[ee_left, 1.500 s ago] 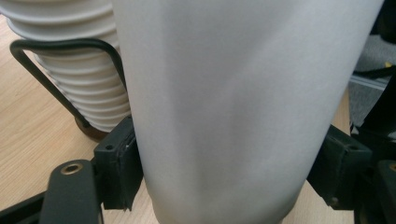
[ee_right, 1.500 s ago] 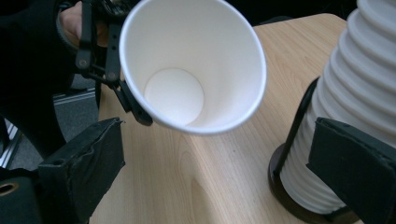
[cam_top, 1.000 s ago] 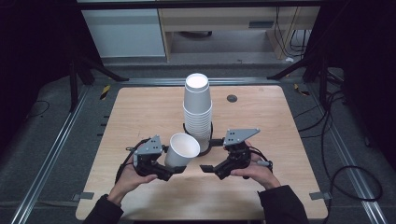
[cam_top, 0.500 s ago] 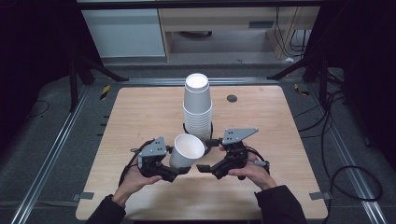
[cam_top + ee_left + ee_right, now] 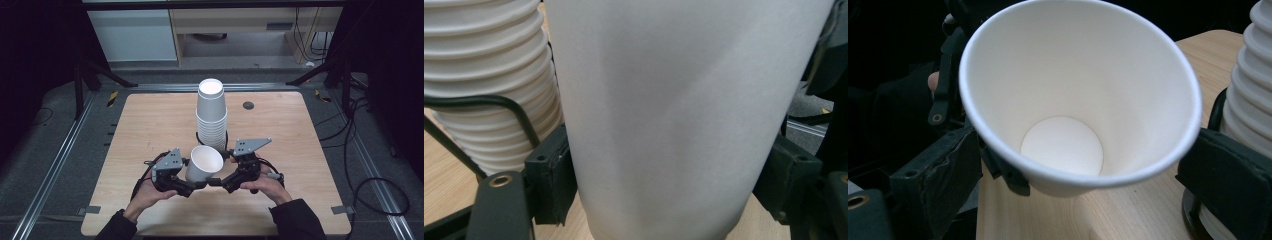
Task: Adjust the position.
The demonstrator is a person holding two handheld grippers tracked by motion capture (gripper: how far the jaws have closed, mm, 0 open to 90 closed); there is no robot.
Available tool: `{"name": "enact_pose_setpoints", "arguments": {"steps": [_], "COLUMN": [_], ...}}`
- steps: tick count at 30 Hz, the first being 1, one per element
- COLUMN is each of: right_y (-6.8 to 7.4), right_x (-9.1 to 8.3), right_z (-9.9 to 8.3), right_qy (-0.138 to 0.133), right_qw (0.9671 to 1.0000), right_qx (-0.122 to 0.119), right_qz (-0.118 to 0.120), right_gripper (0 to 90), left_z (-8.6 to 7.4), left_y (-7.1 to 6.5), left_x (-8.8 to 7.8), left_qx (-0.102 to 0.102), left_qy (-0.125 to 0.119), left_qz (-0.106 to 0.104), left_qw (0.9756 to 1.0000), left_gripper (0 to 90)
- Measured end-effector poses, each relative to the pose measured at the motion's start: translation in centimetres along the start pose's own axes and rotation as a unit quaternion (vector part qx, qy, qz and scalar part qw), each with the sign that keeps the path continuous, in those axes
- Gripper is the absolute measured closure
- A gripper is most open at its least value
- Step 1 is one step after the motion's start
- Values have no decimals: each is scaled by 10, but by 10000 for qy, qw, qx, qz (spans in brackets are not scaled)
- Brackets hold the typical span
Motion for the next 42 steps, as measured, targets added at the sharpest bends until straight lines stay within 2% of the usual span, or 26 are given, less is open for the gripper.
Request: {"name": "enact_pose_setpoints", "arguments": {"steps": [4, 8, 17, 23, 32, 42], "right_y": [1, 2, 5, 5, 7, 8], "right_x": [3, 6, 10, 11, 12, 12], "right_z": [0, 0, 0, 1, -1, -1], "right_qy": [-25, -83, -178, -259, -168, -187], "right_qw": [10000, 9999, 9996, 9995, 9997, 9997], "right_qx": [39, 86, 103, 125, 52, -7], "right_qz": [22, 72, 183, 160, 142, 154], "right_gripper": [39, 39, 54, 92, 128, 146], "left_z": [1, 2, 2, 2, 2, 2], "left_y": [-1, -2, -4, -8, -7, -8], "left_x": [2, 3, 9, 13, 12, 12], "left_qx": [-1, 39, 86, 115, 139, 145], "left_qy": [-46, -87, -12, 41, 63, 65], "left_qz": [-8, 132, 64, 14, 17, 14], "left_qw": [10000, 9999, 9999, 9999, 9999, 9999], "left_gripper": [226, 226, 225, 225, 225, 215]}}
Point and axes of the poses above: each handheld gripper's, and its own axes: x roughly forward along the jaws, z roughly out of its top, y roughly to its left, the point moved 3 cm from there along x, roughly forward along the jaws, and after that the axes turned 14 degrees about -z, right-handed, at the moved point
